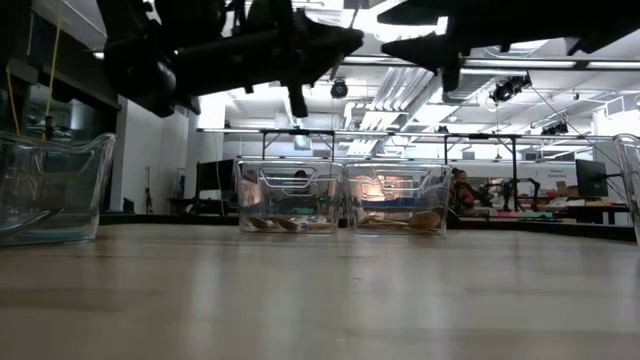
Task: Sort silverware by color (type)
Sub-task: Put the gold spoon into the top right transparent bin
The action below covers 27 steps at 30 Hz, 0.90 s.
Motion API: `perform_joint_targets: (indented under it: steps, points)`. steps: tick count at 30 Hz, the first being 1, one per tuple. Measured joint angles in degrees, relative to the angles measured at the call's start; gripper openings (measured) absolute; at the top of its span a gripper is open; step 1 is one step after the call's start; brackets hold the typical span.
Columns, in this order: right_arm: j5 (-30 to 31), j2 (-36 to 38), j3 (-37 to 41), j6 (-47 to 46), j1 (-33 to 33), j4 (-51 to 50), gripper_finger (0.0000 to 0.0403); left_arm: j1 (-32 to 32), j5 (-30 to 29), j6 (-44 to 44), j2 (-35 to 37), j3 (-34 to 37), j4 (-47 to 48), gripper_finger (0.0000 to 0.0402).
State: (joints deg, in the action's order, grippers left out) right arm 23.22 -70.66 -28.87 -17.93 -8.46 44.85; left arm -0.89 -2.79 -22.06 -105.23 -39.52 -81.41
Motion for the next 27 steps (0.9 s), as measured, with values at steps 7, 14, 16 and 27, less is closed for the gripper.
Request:
perform_joint_targets:
  steps: [7,14,16,27]
  points:
    - [-3.3,-4.1,-4.0,1.8,1.0,3.4,0.0194,-0.3,-0.4,-0.4,-1.9,-2.0,0.5,0.0005]
    - [-2.3,-6.6,-7.5,2.9,1.4,2.9,0.018,-0.3,-0.8,-0.8,-1.8,-1.9,0.9,0.0005]
    - [-2.3,-6.9,-8.2,3.0,1.4,2.0,0.0159,-0.3,-0.8,-1.4,-1.8,-1.7,1.0,0.0005]
    - [-2.5,-6.8,-8.2,3.2,1.3,0.9,0.0013,-0.4,-0.5,-1.3,-1.8,-1.5,0.5,0.0005]
